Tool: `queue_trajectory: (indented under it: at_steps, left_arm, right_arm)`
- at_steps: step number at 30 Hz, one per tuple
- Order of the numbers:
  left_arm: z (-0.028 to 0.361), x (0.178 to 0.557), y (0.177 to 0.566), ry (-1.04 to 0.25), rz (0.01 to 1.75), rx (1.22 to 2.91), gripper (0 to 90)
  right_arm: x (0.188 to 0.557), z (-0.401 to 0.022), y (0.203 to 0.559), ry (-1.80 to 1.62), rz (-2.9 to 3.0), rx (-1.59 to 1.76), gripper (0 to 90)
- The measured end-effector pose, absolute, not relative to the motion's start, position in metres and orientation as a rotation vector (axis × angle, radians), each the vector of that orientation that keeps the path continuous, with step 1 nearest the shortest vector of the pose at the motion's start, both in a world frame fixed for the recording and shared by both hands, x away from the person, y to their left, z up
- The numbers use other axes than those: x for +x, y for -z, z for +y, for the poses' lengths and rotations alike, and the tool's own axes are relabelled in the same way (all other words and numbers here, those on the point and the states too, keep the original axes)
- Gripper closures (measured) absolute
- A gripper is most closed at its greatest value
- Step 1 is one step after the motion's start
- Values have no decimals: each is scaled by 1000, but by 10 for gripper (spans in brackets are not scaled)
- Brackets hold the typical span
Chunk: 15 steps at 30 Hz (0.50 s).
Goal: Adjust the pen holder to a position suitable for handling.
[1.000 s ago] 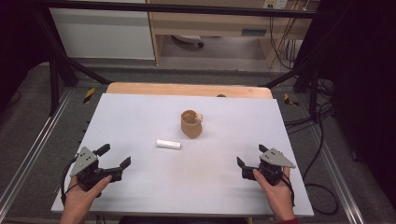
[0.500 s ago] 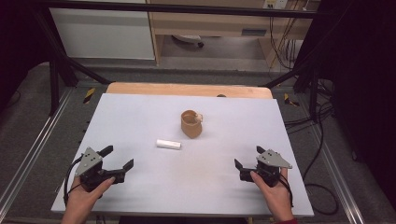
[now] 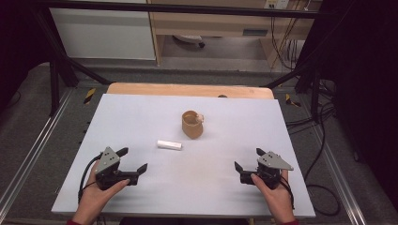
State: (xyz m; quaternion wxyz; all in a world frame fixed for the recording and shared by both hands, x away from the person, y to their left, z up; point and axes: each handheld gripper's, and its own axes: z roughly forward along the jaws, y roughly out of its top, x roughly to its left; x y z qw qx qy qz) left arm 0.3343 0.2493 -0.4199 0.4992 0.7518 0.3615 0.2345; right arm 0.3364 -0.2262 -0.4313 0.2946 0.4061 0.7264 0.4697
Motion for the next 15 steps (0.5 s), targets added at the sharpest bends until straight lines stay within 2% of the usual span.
queue_trajectory:
  at_steps: [7, 15]
  left_arm:
    - [231, 340, 409, -582, 823, 1898, 61]
    - [212, 370, 406, -553, 800, 1949, 71]
  right_arm:
    - [336, -221, 433, -1241, 1963, 1074, 33]
    - [333, -224, 432, -1226, 1947, 1093, 29]
